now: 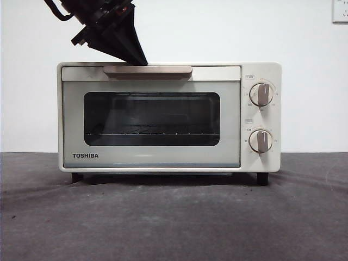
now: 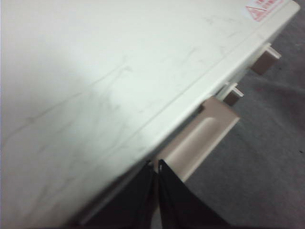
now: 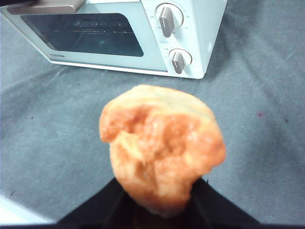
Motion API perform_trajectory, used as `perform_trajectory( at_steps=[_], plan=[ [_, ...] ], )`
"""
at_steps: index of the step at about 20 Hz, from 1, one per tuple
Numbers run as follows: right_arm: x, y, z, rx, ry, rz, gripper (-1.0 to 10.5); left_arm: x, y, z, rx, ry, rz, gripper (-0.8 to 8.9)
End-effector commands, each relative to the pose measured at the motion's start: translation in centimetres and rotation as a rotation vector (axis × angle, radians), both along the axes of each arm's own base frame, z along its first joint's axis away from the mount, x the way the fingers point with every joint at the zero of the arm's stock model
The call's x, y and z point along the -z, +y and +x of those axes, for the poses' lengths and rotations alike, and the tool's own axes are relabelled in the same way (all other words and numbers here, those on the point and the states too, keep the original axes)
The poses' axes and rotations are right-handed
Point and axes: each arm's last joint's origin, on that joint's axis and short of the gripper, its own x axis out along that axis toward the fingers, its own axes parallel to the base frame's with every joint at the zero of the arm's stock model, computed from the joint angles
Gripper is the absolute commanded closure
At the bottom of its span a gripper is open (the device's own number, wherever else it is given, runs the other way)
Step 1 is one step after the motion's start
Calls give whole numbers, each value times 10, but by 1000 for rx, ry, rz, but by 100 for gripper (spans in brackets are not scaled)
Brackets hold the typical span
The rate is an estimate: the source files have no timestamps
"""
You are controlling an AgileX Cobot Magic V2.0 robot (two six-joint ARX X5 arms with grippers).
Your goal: The left arm flap open the oven, the right arm pick bread and place it into oven, the left arm flap close the oven
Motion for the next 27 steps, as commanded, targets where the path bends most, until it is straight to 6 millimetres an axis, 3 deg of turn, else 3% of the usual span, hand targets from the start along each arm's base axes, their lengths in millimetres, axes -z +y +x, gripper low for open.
perform_trajectory(
  at_steps=[1,11,27],
  plan=[
    [-5,0,-1,-1,-19,17,846,4,-9,0,32,18,24,797],
    [-5,0,-1,8,-12,28,846,18,-4,-14,26,187,160,797],
    [-5,0,-1,20,-8,31,846,49,-28,-46,108,275,283,797]
  ],
)
